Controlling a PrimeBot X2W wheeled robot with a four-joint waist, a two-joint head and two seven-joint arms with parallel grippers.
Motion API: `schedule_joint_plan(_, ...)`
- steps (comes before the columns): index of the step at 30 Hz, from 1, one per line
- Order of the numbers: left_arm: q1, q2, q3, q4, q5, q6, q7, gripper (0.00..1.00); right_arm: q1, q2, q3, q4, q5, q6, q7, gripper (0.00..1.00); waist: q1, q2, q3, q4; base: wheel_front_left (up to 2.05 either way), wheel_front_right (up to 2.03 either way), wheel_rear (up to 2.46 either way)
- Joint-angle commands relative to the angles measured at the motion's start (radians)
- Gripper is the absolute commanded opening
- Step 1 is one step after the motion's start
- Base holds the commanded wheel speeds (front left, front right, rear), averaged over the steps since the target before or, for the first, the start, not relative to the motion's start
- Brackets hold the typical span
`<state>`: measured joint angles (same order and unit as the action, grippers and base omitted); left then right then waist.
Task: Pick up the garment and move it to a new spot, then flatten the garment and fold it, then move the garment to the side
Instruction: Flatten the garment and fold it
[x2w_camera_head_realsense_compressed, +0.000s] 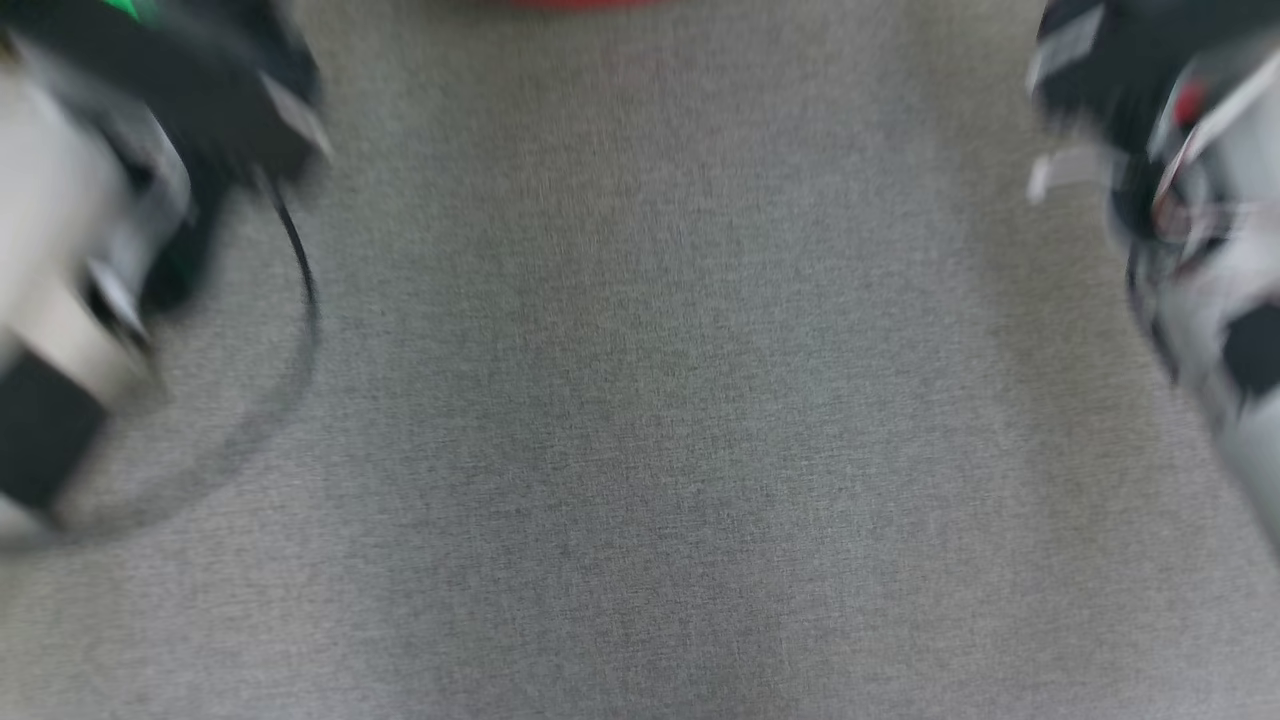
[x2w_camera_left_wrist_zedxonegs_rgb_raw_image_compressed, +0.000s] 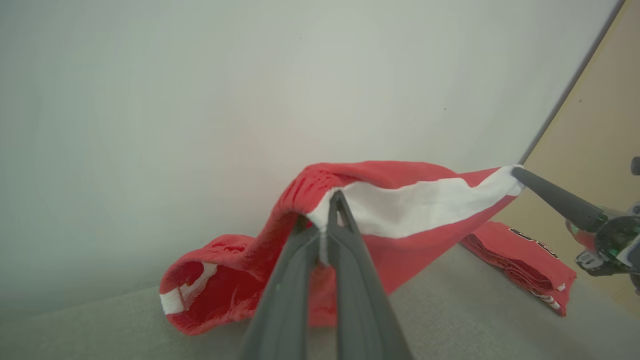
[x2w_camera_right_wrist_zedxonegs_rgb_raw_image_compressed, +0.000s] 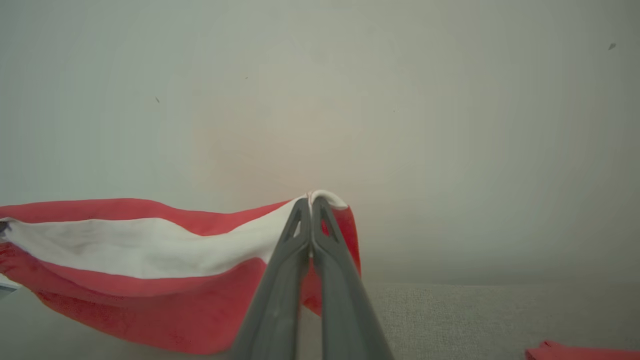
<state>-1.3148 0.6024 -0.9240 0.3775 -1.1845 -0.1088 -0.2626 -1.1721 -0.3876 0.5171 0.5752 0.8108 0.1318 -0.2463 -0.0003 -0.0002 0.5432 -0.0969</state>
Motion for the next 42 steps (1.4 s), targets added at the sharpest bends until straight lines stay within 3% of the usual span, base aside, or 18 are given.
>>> schedule_joint_plan(1,0.108,-0.007,0.033,-0.04,0.034,0.018,-0.002,0.0,0.086,-0.024,0.009,-0.038,-0.008,-0.003,-0.001,0.0,0.0003,0.0002,-0.075,0.013,0.0,0.0,0.0)
schedule_joint_plan(5,0.301,-0.016,0.087,-0.128,0.115,0.049,-0.003,0.0,0.263,-0.048,-0.002,-0.122,-0.001,-0.003,0.007,0.0,0.0003,0.0002,-0.127,0.019,0.0,0.0,0.0)
schedule_joint_plan(11,0.558,-0.043,0.138,-0.212,0.198,0.061,-0.003,0.0,0.499,-0.045,-0.061,-0.215,-0.01,-0.003,0.024,0.0,0.0003,0.0002,-0.192,0.017,0.0,0.0,0.0)
schedule_joint_plan(21,0.878,-0.12,0.233,-0.231,0.313,0.031,-0.003,0.0,0.833,-0.022,-0.166,-0.335,-0.079,-0.003,0.068,0.0,0.0003,0.0002,-0.28,0.018,0.0,0.0,0.0)
schedule_joint_plan(33,1.137,-0.207,0.349,-0.213,0.435,-0.011,-0.003,0.0,1.24,0.063,-0.309,-0.483,-0.17,-0.003,0.147,0.0,0.0003,0.0002,-0.369,0.048,0.0,0.0,0.0)
schedule_joint_plan(42,1.236,-0.221,0.365,-0.23,0.494,-0.023,-0.003,0.0,1.458,0.147,-0.391,-0.611,-0.218,-0.003,0.201,0.0,0.0003,0.0002,-0.396,0.085,0.0,0.0,0.0)
